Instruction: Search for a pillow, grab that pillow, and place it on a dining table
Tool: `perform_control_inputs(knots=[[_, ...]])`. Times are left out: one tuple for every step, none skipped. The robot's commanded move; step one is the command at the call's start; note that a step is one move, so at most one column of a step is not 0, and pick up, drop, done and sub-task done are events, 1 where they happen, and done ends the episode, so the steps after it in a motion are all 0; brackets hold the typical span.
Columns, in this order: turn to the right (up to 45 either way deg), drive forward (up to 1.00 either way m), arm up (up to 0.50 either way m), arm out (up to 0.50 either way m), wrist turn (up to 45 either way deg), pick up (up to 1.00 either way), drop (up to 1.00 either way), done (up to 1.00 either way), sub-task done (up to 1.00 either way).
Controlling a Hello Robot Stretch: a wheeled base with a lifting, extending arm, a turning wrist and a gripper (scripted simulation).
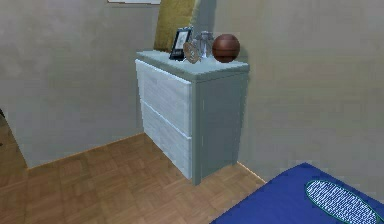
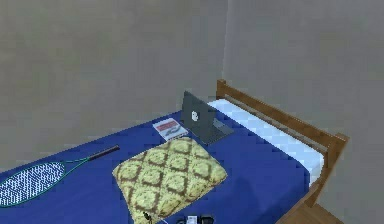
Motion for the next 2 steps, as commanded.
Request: perform_control_inputs(knots=[[0.0,0.0,0.0,0.0,0.0,1.0,0.0,0.0,0.0],[0.0,0.0,0.1,0.0,0.0,0.0,0.0,0.0,0.0]])
